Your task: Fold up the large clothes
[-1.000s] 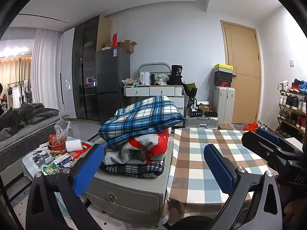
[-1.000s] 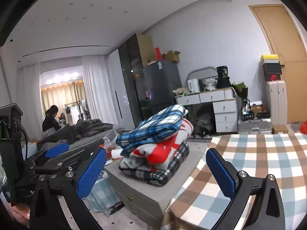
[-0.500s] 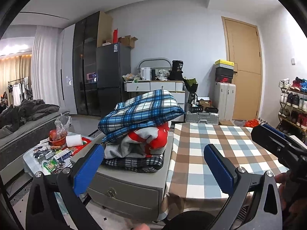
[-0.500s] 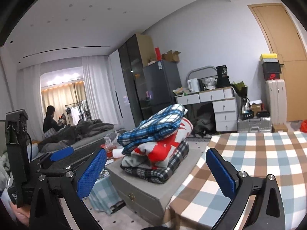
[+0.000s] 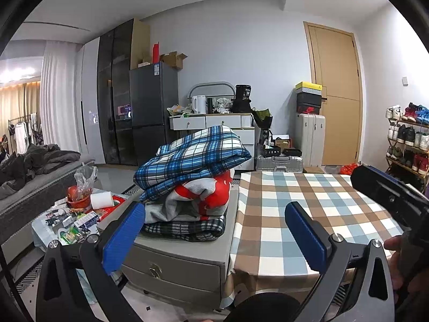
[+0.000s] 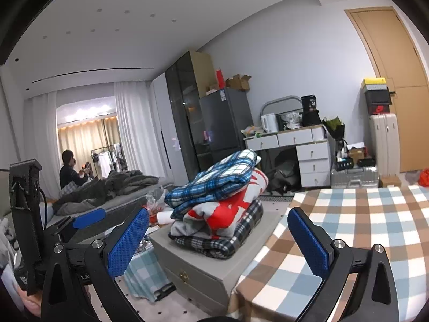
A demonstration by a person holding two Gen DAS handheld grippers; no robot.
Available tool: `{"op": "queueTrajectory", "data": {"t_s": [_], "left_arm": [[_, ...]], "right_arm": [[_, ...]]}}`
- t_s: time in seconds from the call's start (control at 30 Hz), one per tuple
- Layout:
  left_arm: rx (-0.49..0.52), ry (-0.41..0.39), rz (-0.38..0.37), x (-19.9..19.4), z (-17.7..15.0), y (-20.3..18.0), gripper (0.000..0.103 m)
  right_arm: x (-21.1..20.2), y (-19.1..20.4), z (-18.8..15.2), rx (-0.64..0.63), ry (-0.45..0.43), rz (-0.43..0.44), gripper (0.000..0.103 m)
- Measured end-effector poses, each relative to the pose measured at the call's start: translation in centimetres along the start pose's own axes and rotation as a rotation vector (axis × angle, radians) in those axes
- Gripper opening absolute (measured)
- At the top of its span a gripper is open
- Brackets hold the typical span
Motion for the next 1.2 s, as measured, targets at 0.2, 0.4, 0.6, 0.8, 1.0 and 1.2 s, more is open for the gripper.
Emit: {"op": "queueTrajectory", "data": {"t_s": [0.2,0.4,0.6,0.8,1.0,1.2], "left_arm": [[0.011,0.009,-0.004,-0.1,-0.3,-0.4,0.102],[0.009,0.009,-0.007,-0.2,-0.3,-0.4,0.102],[0.007,0.01,-0.006,-0.2,-0.4,-0.5,0.102],[0.001,0.016,-0.011,-0.5,-0.5,-0.7,0.102],[0.016,0.003,0.008,-1.0,-0.6,-0.9,0.102],[0.017,-0.023,0.018,-1.5,-0.6,-1.0,0.102]], "right_arm": [[0.1,0.4,-0.2,-0.004,-0.001,-0.002,0.103],[0.3,0.4,-0.3,-0.001,-0.001,-0.003,0.103],[0.3,0.5,-0.4,0.0,-0.002,-0.002,0.103],[0.4,0.5,-0.3,-0.002,-0.003,-0.004,0.103],[0.5,0.6,-0.6,0.0,-0.002,-0.004,0.103],[0.6,0.7,-0.9,0.005,0.001,-0.004,0.103]]}}
Point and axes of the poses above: each gripper's, at about its wrist camera, not at the fingertips, and x roughly the way its jaws point, y to its left, z to its top, the point moved 8 cm from there along x, roughly the way its jaws point, and after that the axes turned 12 degrees about z, right-handed, at the moved point
